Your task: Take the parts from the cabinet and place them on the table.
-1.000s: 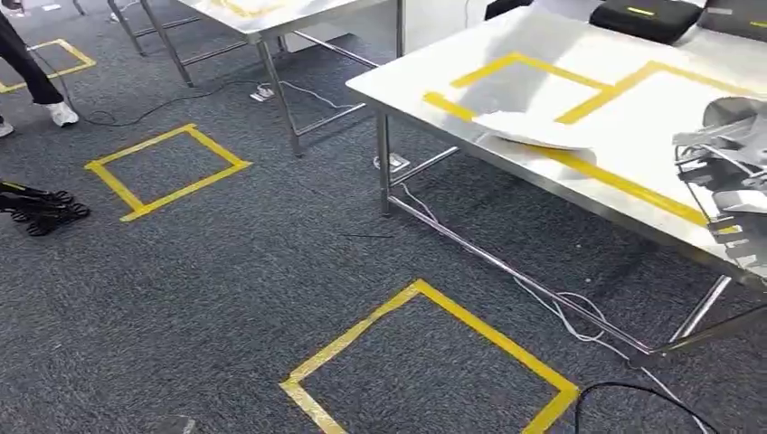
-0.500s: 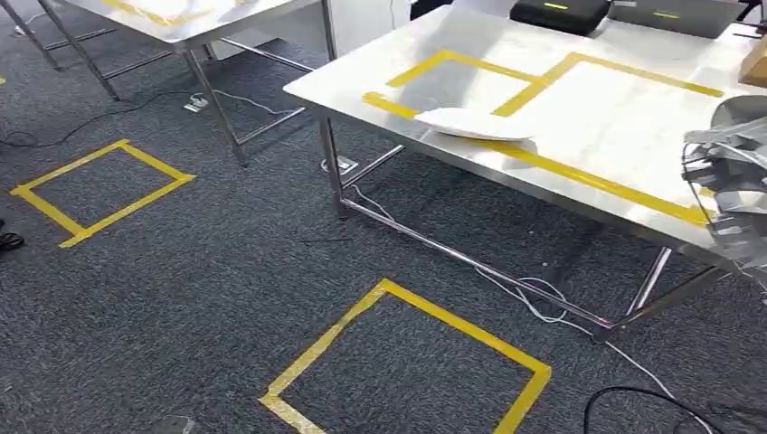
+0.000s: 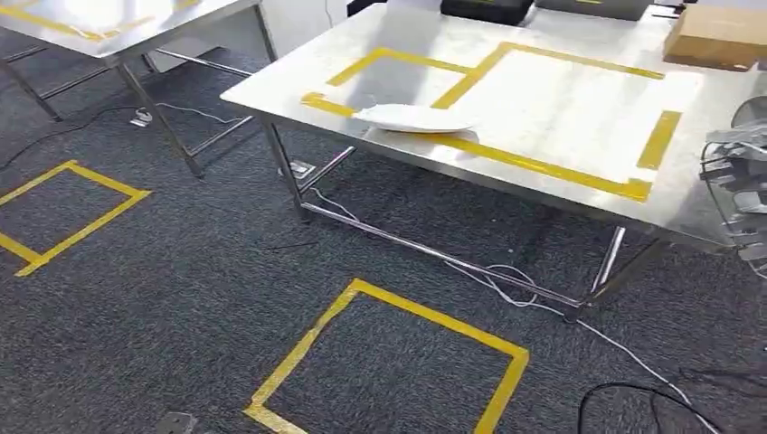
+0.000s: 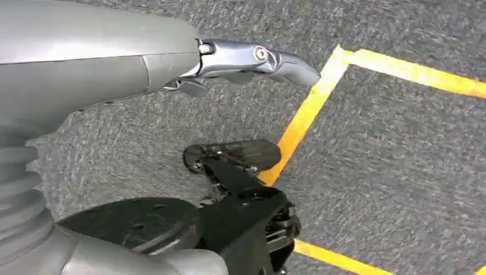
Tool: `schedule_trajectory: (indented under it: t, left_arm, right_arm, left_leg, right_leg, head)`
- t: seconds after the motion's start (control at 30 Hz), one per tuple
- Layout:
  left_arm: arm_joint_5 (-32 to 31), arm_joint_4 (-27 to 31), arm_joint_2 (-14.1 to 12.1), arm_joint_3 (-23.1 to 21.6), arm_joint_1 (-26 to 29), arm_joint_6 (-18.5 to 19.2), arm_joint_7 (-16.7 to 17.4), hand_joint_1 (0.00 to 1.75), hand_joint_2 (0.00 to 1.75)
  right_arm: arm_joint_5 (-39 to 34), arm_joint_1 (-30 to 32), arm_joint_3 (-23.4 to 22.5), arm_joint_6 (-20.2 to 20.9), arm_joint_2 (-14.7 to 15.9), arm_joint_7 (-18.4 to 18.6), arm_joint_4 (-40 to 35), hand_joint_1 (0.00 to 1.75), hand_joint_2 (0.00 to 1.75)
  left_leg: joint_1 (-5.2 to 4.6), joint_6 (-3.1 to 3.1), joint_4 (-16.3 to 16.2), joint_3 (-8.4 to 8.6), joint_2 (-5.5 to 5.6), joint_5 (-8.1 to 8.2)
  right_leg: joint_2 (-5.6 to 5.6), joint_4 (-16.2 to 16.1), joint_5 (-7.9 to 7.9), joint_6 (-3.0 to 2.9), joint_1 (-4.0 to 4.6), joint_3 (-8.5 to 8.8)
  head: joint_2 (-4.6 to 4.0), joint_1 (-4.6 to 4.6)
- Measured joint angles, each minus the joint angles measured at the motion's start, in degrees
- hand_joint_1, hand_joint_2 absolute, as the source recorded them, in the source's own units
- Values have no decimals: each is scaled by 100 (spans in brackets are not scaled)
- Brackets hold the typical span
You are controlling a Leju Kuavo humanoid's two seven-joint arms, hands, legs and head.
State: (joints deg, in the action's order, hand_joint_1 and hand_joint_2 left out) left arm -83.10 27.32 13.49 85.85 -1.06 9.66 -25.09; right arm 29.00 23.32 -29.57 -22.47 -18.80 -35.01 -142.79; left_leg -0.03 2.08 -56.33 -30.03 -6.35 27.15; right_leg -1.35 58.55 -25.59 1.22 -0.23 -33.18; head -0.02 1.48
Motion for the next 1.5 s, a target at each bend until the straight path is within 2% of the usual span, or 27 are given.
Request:
schedule_trajectory:
  t: [0.07,0.1,0.17,0.2,0.27,0.33,0.37,0.53,0.57,0.67,0.7,0.77,0.83,0.87,0.9,1.0,1.03,1.07,1.1,1.17,1.2,1.23,1.27,1.33,1.37,1.43,1.5]
  left_arm:
    - [0,0,-15,0,-4,96,-154,0,175]
    - [-4,-2,-28,0,11,153,-241,0,175]
    - [-46,-9,-46,7,66,210,-313,0,175]
    - [-61,-11,-59,9,91,212,-319,0,175]
    - [-118,-11,-81,9,105,164,-227,0,175]
    - [-162,-9,-94,15,93,96,-107,0,175]
    - [-183,-9,-94,24,75,83,-81,0,175]
    - [-253,-9,-85,31,56,120,-57,0,175]
    - [-269,-9,-92,35,58,118,-57,0,175]
    - [-321,-9,-96,46,84,155,-57,0,175]
    - [-339,-9,-96,61,94,173,-57,0,175]
    - [-343,-9,-96,96,100,203,-57,0,175]
    - [-343,-9,-94,112,102,219,-57,0,175]
    - [-343,-9,-109,127,100,221,-57,0,175]
    - [-345,-9,-107,129,97,228,-57,0,175]
    - [-363,-9,-107,135,83,230,-20,0,175]
    - [-372,-9,-109,138,58,227,0,0,175]
    - [-382,-9,-107,138,31,230,9,0,175]
    - [-382,-9,-101,146,10,230,28,0,175]
    - [-396,-9,-90,166,25,230,63,0,175]
    - [-398,-9,-87,168,49,230,63,0,175]
    - [-396,-9,-87,170,68,230,63,0,175]
    - [-396,-9,-90,173,78,230,63,0,175]
    - [-396,-9,-96,179,78,230,63,0,175]
    - [-396,-9,-96,192,90,230,63,0,175]
    - [-396,-4,-94,236,79,232,65,0,175]
    - [-396,-7,-87,234,73,232,65,0,175]
  right_arm:
    - [30,-5,-15,-96,-9,8,0,143,175]
    - [31,-5,-20,-158,-11,15,4,143,175]
    - [-13,6,-37,-267,-20,44,37,143,175]
    - [-50,19,-48,-295,-24,57,61,143,175]
    - [-118,53,-70,-300,-24,72,101,143,175]
    - [-131,58,-90,-282,-24,96,120,143,175]
    - [-127,56,-96,-258,-24,107,124,143,175]
    - [-120,75,-116,-177,-26,103,129,143,175]
    - [-127,62,-131,-168,-26,89,129,143,175]
    - [-127,64,-153,-98,-26,65,151,143,175]
    - [-129,68,-166,-79,-26,61,166,143,175]
    - [-129,67,-203,-37,-26,44,175,143,175]
    - [-129,67,-210,-20,-26,28,175,143,175]
    - [-133,55,-218,-16,-26,24,190,143,175]
    - [-138,42,-225,-4,-26,15,190,143,175]
    - [-142,62,-260,33,-26,43,192,143,175]
    - [-127,57,-262,50,-29,66,186,143,175]
    - [-114,60,-273,61,-33,103,177,143,175]
    - [-105,43,-280,63,-35,113,177,143,175]
    - [-105,20,-280,68,-42,122,177,143,175]
    - [-105,22,-282,70,-42,122,177,143,175]
    - [-105,22,-286,70,-44,125,177,143,175]
    - [-105,23,-288,70,-44,129,177,143,175]
    - [-105,18,-301,70,-44,129,177,143,175]
    - [-105,12,-308,72,-46,129,177,143,175]
    - [-105,-8,-317,74,-48,127,177,143,175]
    - [-94,-5,-323,79,-48,136,175,143,175]
  left_leg:
    - [20,50,-349,-138,387,286]
    - [25,65,-815,-356,509,537]
    - [24,75,-1726,-821,580,881]
    - [23,73,-1834,-899,589,833]
    - [22,40,-1310,-687,592,395]
    - [23,-4,-322,-208,617,-73]
    - [16,-28,-35,-91,651,-43]
    - [41,-200,35,-71,638,-35]
    - [45,-237,35,-56,638,-10]
    - [39,-263,33,14,625,69]
    - [39,-259,32,56,616,99]
    - [47,-239,32,199,614,192]
    - [64,-197,32,366,612,309]
    - [32,-153,29,398,609,367]
    - [15,-115,4,395,615,420]
    - [31,-16,112,495,589,487]
    - [41,11,80,554,568,559]
    - [19,32,-169,456,587,591]
    - [16,56,-601,186,597,719]
    - [22,87,-1644,-584,599,986]
    - [22,87,-1916,-882,599,941]
    - [21,77,-1909,-1053,599,702]
    - [19,60,-1680,-1100,600,347]
    - [3,3,-745,-959,601,-585]
    - [-23,-37,-526,-883,612,-742]
    - [-48,-106,-183,-668,612,-360]
    - [-37,-190,-102,-589,611,-274]
  right_leg:
    - [40,-10,16,-58,-35,-10]
    - [63,-10,18,-73,-41,-20]
    - [143,-9,19,-87,-31,-37]
    - [186,-9,20,-88,-27,-36]
    - [254,-9,21,-84,-27,-26]
    - [303,-8,24,-61,-32,-10]
    - [321,27,8,-16,11,-30]
    - [287,48,-61,148,-13,-52]
    - [230,275,-194,174,-14,-158]
    - [186,1652,-746,228,-30,-864]
    - [184,1854,-734,239,-33,-1003]
    - [175,1380,-290,238,-42,-813]
    - [118,331,265,243,-52,-336]
    - [68,194,93,247,-23,-247]
    - [100,142,58,152,-25,-185]
    - [138,157,-61,8,15,-189]
    - [160,117,-85,-28,-42,-85]
    - [153,84,-150,-68,-47,13]
    - [139,58,-197,-96,-45,81]
    - [165,22,-310,-116,-44,219]
    - [192,16,-377,-113,-46,295]
    - [217,10,-455,-108,-50,399]
    - [244,0,-547,-91,-56,515]
    - [273,-34,-735,-55,-74,784]
    - [279,-90,-816,-23,-77,864]
    - [307,-177,-885,59,-55,933]
    - [291,-244,-750,144,-56,1084]
  head:
    - [0,16]
    - [0,18]
    - [0,26]
    - [0,22]
    - [0,22]
    - [0,26]
    - [0,26]
    - [0,9]
    - [0,-42]
    - [0,-52]
    - [0,-48]
    - [0,-50]
    - [0,-52]
    - [0,-72]
    - [0,-81]
    - [0,-37]
    - [2,-19]
    - [-2,5]
    - [-2,33]
    - [-2,39]
    - [-2,48]
    - [-2,48]
    - [-2,57]
    - [-2,57]
    - [-2,48]
    - [-2,57]
    - [-2,66]
